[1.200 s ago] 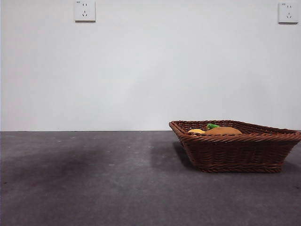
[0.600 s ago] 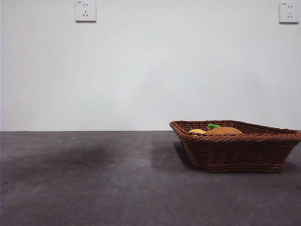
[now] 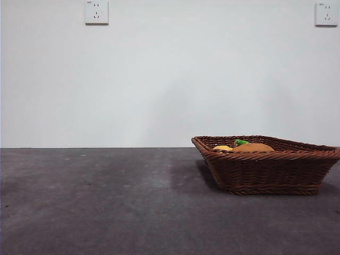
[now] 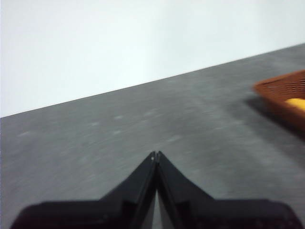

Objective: Help me put the vegetables on the table into the basket

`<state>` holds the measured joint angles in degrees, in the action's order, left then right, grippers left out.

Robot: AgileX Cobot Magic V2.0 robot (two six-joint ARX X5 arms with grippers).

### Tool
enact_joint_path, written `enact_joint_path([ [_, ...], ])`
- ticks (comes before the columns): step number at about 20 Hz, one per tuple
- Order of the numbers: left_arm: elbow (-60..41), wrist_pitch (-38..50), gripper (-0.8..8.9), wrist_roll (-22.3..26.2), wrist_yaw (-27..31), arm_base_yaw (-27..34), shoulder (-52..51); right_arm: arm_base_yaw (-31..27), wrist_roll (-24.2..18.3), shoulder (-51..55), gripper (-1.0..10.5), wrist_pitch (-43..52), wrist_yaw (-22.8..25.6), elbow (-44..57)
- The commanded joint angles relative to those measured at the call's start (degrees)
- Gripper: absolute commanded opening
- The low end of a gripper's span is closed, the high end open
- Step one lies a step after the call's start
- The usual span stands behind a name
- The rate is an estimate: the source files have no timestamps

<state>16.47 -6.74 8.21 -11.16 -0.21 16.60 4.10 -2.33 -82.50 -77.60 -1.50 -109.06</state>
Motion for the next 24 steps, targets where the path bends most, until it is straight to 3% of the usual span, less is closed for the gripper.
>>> enact_joint_path([
  [1, -5.7, 1.11, -0.01, -1.4, 0.74, 1.68, -3.54, 0.02, 0.42, -0.87, 0.0, -1.31, 0.07, 0.37],
  [5, -13.25, 3.17, -0.01, -5.31, 1.01, 1.77, -7.21, 0.02, 0.42, -0.94, 0.0, -1.31, 0.09, 0.37],
  [8, -15.1, 3.15, -0.01, -8.94, 5.77, 1.73, -8.46, 0.02, 0.42, -0.94, 0.0, -1.31, 0.07, 0.37],
  [14, -16.02, -3.08, -0.01, -9.18, 11.67, 1.77, -13.38, 0.02, 0.42, -0.94, 0.0, -1.31, 0.09, 0.37],
  [24, -16.02, -2.67, -0.01, -10.58, 9.44, 1.73, -16.28, 0.02, 0.42, -0.94, 0.0, -1.31, 0.07, 0.37],
])
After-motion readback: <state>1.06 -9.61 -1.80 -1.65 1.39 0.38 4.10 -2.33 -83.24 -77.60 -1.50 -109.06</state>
